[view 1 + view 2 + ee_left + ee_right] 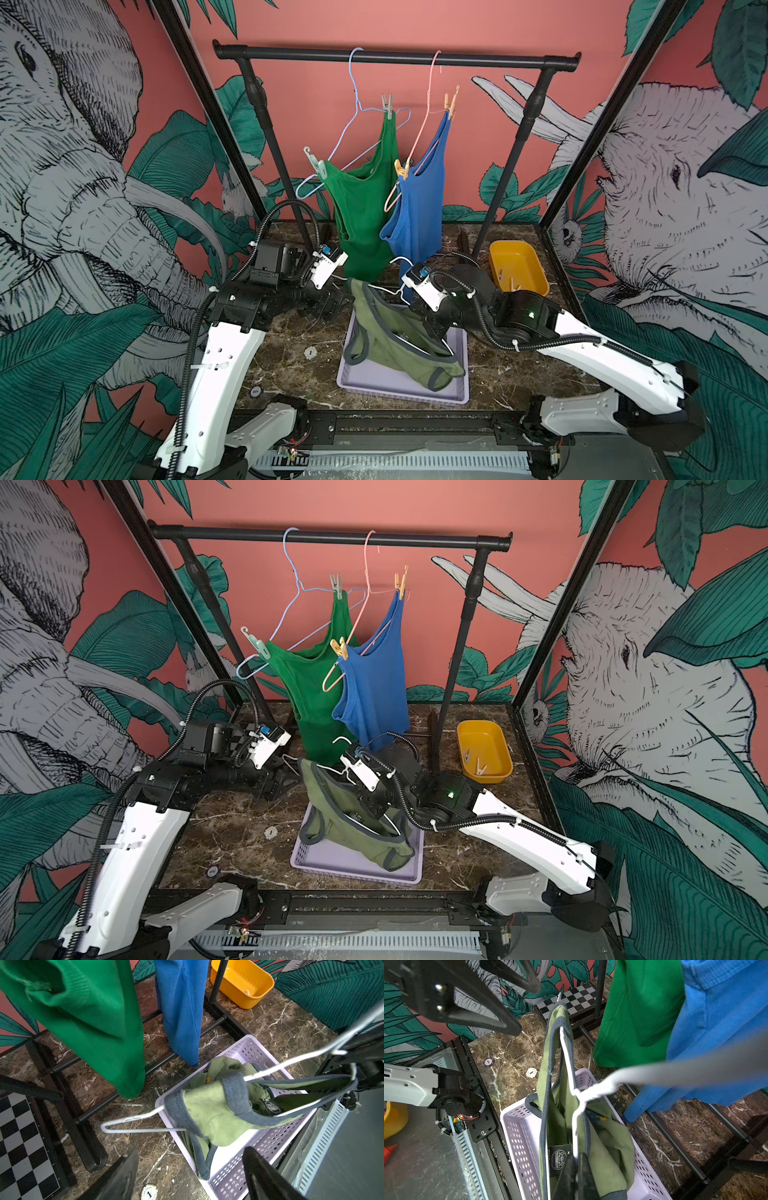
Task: Remove the clothespins securing tank tops to the hanger
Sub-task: Pick up the hanger from the basket, then remove the tank top from the hanger.
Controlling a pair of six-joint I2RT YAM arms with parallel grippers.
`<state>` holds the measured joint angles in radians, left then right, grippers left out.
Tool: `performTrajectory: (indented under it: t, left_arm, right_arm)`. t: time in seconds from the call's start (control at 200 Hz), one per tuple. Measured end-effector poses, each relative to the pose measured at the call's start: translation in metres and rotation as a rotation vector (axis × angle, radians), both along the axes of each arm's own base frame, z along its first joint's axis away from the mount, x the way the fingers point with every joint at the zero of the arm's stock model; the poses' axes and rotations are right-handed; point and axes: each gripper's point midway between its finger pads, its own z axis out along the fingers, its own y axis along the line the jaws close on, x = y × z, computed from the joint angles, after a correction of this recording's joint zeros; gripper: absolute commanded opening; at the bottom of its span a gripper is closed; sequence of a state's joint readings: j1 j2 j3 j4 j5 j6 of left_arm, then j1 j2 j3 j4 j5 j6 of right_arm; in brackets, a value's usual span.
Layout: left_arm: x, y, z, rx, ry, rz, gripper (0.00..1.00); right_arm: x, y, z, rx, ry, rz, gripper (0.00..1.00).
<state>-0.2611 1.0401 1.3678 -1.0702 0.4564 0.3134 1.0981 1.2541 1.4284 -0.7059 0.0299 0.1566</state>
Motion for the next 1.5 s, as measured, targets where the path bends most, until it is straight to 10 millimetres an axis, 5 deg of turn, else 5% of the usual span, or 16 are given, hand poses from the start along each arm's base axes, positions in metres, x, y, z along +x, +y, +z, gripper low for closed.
performTrajectory:
  t: [0.73, 0.9, 1.075, 1.495]
  left_arm:
    - [0.001, -0.024, -0.001, -0.130, 0.097, -0.062, 0.58]
    - [0.002, -0.028, -0.001, -0.152, 0.114, -0.076, 0.36]
    - [0.001, -0.030, -0.001, -0.166, 0.125, -0.084, 0.00]
    - [0.001, -0.030, -0.001, -0.164, 0.122, -0.086, 0.00]
  right_arm:
    - [-0.019, 0.006, 0.023, 0.099, -0.027, 0.062, 0.00]
    - [-0.022, 0.009, 0.018, 0.098, -0.017, 0.076, 0.00]
    - [-0.022, 0.010, 0.017, 0.098, -0.014, 0.082, 0.00]
    - [-0.019, 0.007, -0.003, 0.046, -0.021, 0.063, 0.00]
